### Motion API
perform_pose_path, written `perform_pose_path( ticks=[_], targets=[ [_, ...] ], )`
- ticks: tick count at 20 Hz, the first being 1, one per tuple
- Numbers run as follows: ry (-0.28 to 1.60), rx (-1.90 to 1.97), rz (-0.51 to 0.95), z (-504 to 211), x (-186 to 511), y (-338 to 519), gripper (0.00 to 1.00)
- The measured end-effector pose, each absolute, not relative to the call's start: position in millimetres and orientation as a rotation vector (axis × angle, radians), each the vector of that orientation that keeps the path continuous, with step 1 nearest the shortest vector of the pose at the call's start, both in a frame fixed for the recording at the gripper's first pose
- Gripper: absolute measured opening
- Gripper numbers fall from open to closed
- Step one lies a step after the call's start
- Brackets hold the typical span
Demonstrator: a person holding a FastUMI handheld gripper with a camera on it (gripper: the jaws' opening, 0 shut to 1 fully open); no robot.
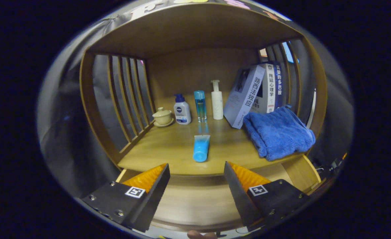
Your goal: Pull open the drawer, take out the items inside it, and place them on the countertop above the cabinet.
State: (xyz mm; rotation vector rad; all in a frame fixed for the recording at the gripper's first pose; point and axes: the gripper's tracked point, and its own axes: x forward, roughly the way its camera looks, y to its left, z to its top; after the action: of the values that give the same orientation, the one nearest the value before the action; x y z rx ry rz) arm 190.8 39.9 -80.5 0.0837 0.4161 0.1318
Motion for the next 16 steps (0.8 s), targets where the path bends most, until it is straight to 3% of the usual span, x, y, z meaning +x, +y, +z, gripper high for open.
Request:
perform_pose_path(
  ticks=[9, 16],
  targets=[
    [0.293, 0.092, 0.131, -77, 101, 16, 0.98],
    [0.244, -0.002, 0.147, -138, 75, 21, 0.98]
  ],
)
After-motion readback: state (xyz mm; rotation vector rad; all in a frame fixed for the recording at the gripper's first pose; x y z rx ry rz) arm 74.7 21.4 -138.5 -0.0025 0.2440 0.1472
